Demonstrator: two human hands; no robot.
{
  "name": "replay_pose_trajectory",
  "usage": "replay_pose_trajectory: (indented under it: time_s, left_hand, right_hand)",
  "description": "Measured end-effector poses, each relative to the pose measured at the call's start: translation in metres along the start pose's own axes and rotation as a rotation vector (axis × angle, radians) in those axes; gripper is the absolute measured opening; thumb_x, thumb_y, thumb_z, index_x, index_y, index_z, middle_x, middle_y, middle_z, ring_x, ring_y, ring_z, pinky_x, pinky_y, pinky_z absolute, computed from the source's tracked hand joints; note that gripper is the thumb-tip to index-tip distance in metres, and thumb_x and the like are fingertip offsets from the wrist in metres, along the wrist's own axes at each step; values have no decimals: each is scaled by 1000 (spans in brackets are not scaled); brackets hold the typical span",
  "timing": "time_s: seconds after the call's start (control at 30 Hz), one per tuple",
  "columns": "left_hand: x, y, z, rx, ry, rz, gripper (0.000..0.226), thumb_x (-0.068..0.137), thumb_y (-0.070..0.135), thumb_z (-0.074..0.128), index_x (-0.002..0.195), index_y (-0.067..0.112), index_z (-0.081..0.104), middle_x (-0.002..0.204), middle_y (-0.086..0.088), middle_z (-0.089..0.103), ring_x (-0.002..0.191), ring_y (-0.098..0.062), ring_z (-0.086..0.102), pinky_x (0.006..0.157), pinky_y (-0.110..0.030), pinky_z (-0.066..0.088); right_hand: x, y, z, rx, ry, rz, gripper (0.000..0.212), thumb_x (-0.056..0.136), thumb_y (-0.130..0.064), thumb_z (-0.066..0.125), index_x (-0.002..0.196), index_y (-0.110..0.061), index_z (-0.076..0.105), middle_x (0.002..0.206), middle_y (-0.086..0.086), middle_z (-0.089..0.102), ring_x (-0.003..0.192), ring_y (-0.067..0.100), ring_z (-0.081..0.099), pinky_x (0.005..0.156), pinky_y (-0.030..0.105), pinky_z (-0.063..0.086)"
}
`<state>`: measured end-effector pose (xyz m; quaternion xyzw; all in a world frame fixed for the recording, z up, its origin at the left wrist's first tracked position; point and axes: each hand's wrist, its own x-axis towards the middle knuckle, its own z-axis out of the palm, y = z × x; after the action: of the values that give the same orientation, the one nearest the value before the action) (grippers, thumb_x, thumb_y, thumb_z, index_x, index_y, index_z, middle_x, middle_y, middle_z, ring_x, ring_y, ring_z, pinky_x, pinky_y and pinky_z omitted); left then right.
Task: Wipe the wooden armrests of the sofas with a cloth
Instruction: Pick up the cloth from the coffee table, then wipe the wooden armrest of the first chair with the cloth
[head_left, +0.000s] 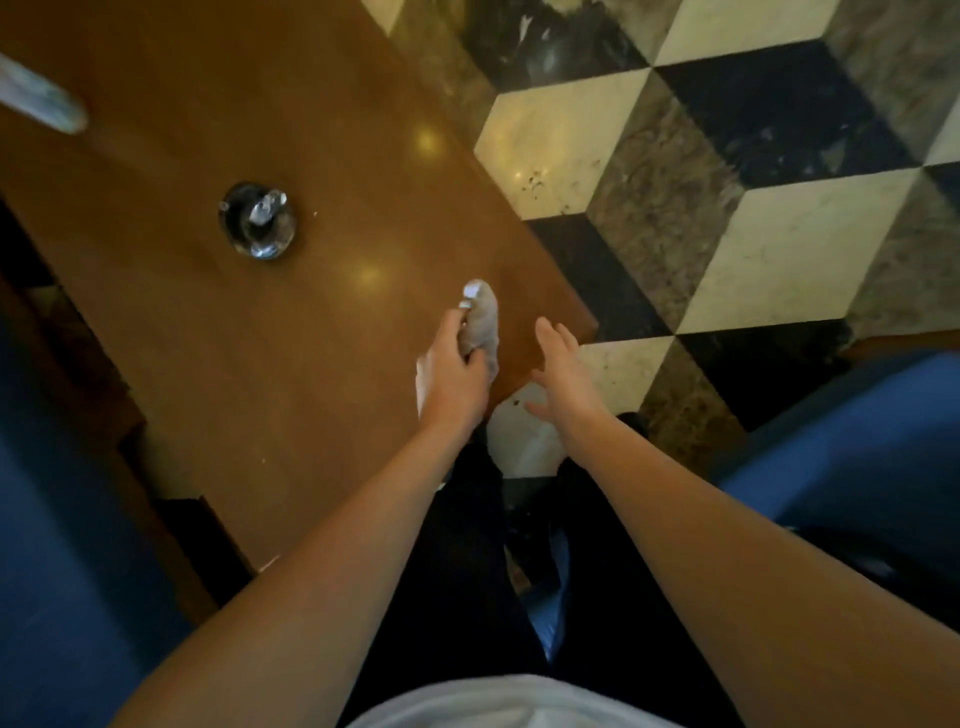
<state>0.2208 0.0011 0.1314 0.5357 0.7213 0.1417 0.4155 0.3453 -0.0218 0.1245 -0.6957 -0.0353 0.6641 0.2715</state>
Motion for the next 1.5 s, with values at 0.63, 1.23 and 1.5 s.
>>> replay_pose_trajectory:
  time_s: [0.63,1.23,1.5]
  left_hand:
    - [-149,498,205,22,-1130,820,53,92,30,69,137,52,52,121,28,67,112,12,61,79,-1,48]
    - [6,693,474,-86,-1667,-463,80,72,60,86,133,11,68,137,-30,62,122,-50,62,97,-62,49]
    - [-104,735,588,669,-1684,-62,46,84,17,80,128,14,68,115,-20,76,103,-37,75,79,-47,61]
  right_hand:
    - [-203,-146,-437,1181,145,-693,66,90,-60,72,144,-26,58,137,15,70,122,33,71,104,55,55]
    - [-146,-265,-612,1761,426,-600,80,63,-25,94,136,-18,62,123,16,77,109,40,75,89,58,61]
    - [-131,-215,-659,2044,704,-641,82,69,-18,92,142,-7,57,132,25,70,123,44,68,109,60,51]
